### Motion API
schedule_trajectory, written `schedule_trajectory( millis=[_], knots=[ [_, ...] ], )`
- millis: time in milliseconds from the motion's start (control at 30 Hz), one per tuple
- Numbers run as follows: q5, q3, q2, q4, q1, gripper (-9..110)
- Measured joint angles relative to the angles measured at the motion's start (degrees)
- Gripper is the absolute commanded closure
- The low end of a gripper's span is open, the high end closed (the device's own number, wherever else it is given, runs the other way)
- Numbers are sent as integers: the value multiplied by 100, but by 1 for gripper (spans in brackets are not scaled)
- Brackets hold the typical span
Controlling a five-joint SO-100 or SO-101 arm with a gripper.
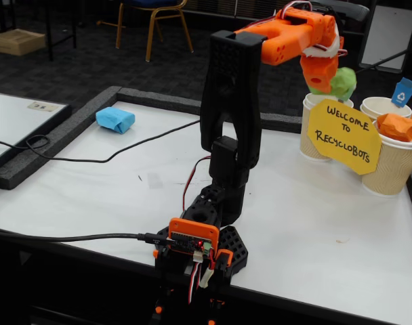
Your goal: Sort rubbish by color.
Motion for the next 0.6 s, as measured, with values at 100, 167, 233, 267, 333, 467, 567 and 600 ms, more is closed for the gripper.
schedule_trajectory(
  millis=[100,167,233,267,333,467,567,600],
  knots=[
    [0,0,0,0,0,86],
    [0,0,0,44,0,86],
    [0,0,0,44,9,86],
    [0,0,0,44,18,86],
    [0,0,0,53,35,87],
    [0,-9,0,158,88,94],
    [0,-9,0,272,79,101],
    [0,-9,0,334,70,101]
  ],
)
